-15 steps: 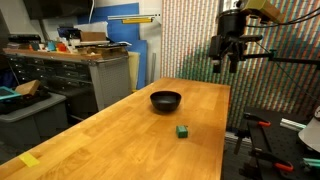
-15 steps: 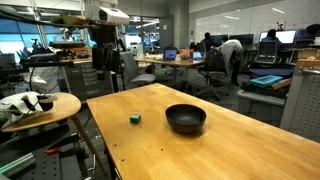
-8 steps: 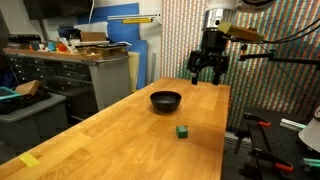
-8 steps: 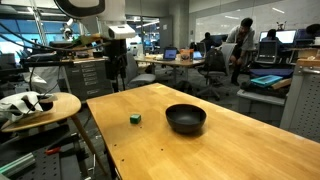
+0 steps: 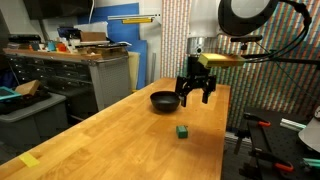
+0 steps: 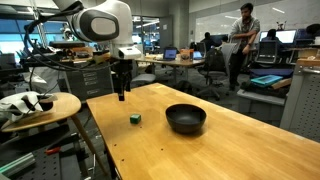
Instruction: Put the block in the bowl
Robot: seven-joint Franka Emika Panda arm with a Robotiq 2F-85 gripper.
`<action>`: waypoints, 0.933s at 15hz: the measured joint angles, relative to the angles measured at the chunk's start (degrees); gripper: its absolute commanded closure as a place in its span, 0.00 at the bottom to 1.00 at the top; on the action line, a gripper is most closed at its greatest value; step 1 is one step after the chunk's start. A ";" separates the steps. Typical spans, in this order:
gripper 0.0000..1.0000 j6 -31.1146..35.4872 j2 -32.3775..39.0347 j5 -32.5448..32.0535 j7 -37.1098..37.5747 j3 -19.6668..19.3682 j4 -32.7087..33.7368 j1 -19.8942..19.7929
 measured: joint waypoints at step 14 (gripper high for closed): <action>0.00 9.42 17.93 -0.12 6.56 -5.96 7.96 3.11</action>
